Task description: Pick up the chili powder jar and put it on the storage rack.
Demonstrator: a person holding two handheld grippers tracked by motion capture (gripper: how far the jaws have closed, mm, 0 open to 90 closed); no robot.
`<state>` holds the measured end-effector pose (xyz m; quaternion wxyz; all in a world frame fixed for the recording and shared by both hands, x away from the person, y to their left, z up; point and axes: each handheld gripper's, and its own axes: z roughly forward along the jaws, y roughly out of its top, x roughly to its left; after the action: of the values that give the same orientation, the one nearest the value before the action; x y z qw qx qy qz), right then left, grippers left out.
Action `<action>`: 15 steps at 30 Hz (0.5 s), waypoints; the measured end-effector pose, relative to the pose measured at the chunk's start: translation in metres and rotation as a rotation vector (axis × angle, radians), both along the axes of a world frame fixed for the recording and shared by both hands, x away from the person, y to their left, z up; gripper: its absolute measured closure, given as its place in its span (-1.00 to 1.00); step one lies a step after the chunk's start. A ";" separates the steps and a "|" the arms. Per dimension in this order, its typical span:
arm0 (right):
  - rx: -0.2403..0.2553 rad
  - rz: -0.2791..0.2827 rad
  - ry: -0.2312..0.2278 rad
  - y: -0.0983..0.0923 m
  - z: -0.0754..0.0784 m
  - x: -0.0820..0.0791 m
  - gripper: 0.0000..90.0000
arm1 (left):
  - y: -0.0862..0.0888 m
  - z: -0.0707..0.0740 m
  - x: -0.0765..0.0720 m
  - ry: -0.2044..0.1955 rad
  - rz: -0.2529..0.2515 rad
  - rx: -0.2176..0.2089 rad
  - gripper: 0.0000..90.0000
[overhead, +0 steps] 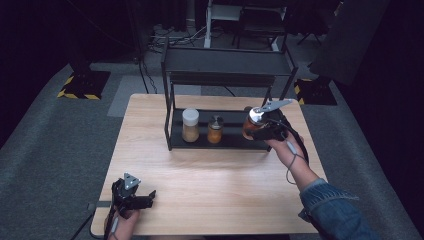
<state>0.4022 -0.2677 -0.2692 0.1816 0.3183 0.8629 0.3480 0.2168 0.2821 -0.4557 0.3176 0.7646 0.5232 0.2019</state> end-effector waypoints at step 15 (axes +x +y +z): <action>-0.030 -0.059 0.052 0.028 -0.045 0.059 -0.34 | 0.000 0.000 0.000 0.000 0.000 0.000 -0.93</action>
<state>0.4607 -0.2399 -0.3144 0.1739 0.3497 0.8628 0.3211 0.2168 0.2821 -0.4557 0.3176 0.7647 0.5231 0.2020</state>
